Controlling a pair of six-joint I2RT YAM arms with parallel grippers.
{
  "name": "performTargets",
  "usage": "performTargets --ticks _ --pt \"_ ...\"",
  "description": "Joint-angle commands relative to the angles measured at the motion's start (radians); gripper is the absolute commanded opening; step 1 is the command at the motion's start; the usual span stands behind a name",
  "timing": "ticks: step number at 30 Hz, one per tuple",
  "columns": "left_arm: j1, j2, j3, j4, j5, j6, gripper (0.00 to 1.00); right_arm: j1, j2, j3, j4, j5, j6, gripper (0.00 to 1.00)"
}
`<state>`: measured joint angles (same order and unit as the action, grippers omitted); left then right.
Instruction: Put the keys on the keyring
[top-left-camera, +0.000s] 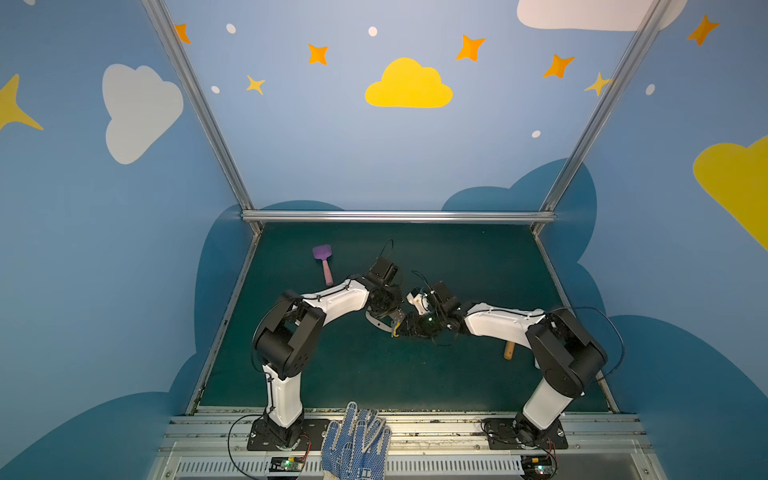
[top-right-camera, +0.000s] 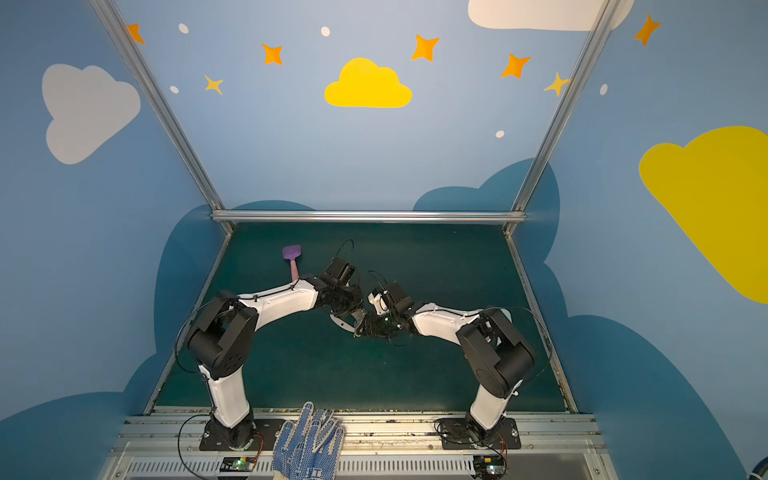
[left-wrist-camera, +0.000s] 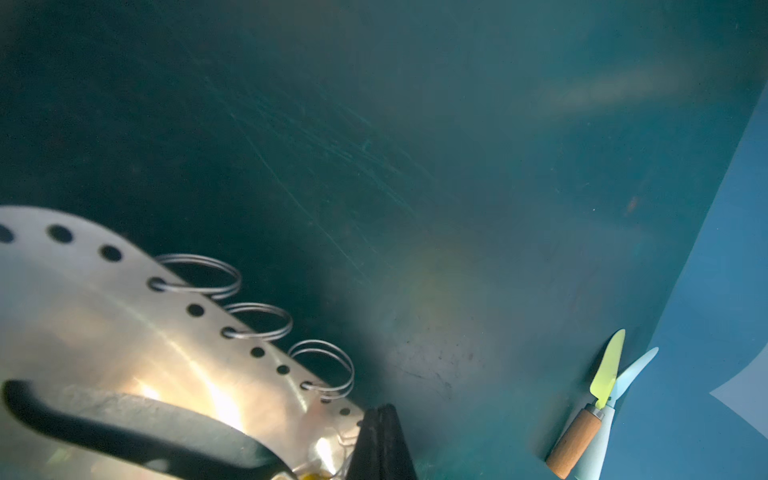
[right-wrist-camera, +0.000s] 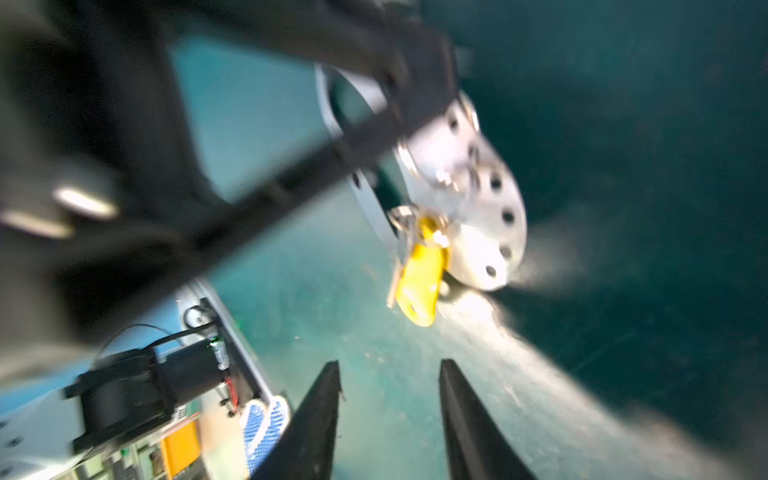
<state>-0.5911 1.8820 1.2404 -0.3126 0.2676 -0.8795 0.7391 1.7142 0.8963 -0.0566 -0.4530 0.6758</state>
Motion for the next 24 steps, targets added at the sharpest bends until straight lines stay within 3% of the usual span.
performTargets --ticks 1,15,19,24 --pt "0.003 0.014 0.023 -0.023 -0.016 -0.005 0.04 0.008 -0.011 -0.006 0.057 0.079 0.027 0.45" --pt "0.004 0.007 0.031 -0.030 -0.026 -0.009 0.04 0.029 0.111 0.048 0.110 0.052 0.041 0.45" --pt "0.004 0.009 0.036 -0.030 -0.026 -0.010 0.04 0.028 0.135 0.052 0.137 0.028 0.046 0.36" --pt "0.004 0.012 0.036 -0.032 -0.027 -0.009 0.04 0.021 0.132 0.045 0.148 0.019 0.047 0.14"
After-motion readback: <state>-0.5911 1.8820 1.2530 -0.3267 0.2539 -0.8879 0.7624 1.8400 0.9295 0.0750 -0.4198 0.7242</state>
